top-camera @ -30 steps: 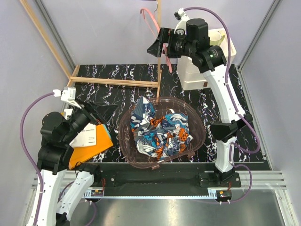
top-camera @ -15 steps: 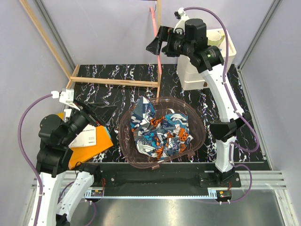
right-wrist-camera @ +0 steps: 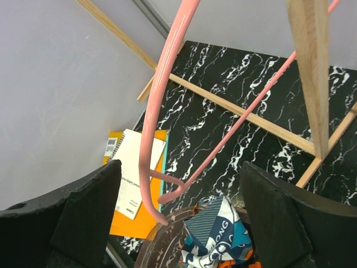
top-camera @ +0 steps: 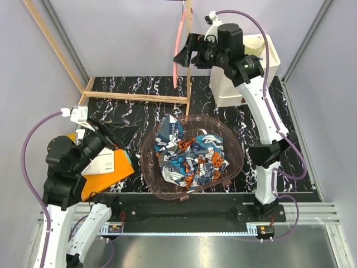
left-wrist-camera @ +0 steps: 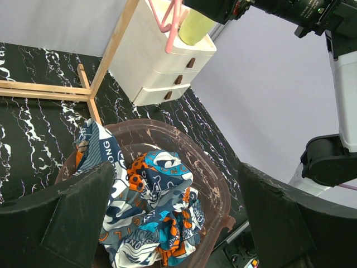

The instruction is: Remove the shorts from the hanger

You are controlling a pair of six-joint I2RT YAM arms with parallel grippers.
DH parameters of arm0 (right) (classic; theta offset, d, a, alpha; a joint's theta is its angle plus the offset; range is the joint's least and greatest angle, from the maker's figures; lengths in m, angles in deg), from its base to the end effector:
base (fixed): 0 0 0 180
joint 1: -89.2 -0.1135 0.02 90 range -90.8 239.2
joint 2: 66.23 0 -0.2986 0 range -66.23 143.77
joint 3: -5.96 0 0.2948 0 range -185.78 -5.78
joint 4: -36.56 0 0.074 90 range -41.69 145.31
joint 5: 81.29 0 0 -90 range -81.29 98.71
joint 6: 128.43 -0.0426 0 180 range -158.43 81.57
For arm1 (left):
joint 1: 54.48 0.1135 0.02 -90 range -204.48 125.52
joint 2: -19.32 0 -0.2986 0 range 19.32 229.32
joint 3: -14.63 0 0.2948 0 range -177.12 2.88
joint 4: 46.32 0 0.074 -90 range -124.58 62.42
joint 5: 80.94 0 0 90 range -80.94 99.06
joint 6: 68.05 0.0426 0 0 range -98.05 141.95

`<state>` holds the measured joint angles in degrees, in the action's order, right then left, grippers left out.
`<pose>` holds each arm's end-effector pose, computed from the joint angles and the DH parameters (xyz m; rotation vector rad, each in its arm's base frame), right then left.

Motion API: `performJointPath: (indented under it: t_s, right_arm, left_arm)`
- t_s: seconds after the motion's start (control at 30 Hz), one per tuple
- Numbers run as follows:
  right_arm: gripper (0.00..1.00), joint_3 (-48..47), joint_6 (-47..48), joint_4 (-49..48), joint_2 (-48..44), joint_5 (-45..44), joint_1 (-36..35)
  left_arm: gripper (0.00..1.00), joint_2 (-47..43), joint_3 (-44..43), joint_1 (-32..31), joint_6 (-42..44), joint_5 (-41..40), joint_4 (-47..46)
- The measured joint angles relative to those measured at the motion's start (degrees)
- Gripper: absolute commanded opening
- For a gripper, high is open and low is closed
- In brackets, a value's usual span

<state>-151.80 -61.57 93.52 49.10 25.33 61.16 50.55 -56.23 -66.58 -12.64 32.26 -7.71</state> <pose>0.4148 0.2347 0.5535 -0.2950 1.8843 0.8831 0.0990 -0.0384 0.4584 0.0159 1.6353 -0.9474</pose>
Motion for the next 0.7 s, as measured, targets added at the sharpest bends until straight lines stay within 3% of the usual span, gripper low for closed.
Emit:
performJointPath:
  t_s: [0.2,0.37,0.5,0.7]
  right_arm:
    - [0.75,-0.1,-1.1,-0.6,1.3,1.5,-1.3]
    - [0.71,-0.2,-2.3,-0.8,2.8,3.5,-2.5]
    - [0.72,-0.2,-2.7,-1.1,2.8,4.4,-2.7]
    - [0.87,0.5,-3.3,-2.4,2.8,5.5,-2.7]
  left_arm:
    - [0.95,0.0,0.0,0.0,0.0,0.0,0.0]
    - [0.95,0.0,0.0,0.0,0.0,0.0,0.0]
    - [0.95,0.0,0.0,0.0,0.0,0.0,0.0]
    - [0.95,0.0,0.0,0.0,0.0,0.0,0.0]
